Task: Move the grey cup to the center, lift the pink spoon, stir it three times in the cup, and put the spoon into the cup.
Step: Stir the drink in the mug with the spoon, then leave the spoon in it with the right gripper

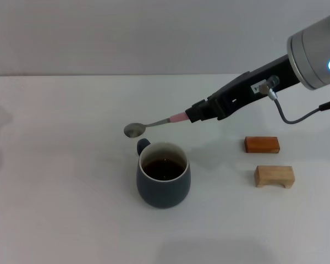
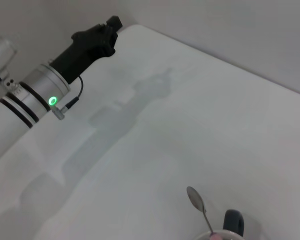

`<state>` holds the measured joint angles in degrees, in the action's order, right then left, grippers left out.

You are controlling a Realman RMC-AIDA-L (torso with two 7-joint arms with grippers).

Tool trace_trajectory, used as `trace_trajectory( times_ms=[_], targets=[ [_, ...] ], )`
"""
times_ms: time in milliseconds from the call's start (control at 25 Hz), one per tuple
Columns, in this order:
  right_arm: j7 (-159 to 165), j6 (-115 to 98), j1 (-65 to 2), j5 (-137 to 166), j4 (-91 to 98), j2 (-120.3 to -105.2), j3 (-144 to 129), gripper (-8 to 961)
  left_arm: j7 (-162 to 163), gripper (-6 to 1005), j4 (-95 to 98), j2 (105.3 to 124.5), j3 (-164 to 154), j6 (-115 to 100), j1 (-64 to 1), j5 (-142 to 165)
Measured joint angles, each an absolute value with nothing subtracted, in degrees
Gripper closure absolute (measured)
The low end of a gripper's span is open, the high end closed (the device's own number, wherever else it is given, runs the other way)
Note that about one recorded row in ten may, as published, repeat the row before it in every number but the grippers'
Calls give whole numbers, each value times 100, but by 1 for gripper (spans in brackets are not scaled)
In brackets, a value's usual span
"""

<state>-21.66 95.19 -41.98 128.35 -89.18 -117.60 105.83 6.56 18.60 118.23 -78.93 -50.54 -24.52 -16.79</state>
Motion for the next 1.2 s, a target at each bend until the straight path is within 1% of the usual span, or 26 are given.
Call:
trace_trajectory(
  times_ms=[440, 680, 1200],
  targets=[
    [-2209, 9726, -4130, 13005, -8876, -11758, 10601, 832, 620, 1001, 1837, 11821, -7761, -5054, -2504, -1679],
    [-2285, 9763, -4132, 13028, -8611, -11683, 10606, 833, 591, 1001, 1837, 11825, -7735, -5054, -2539, -1679],
    [-2509, 9801, -4257, 13178, -8098, -11639, 10565, 833, 589, 1001, 1830, 11847, -7681, -5057, -2560, -1679]
  ],
)
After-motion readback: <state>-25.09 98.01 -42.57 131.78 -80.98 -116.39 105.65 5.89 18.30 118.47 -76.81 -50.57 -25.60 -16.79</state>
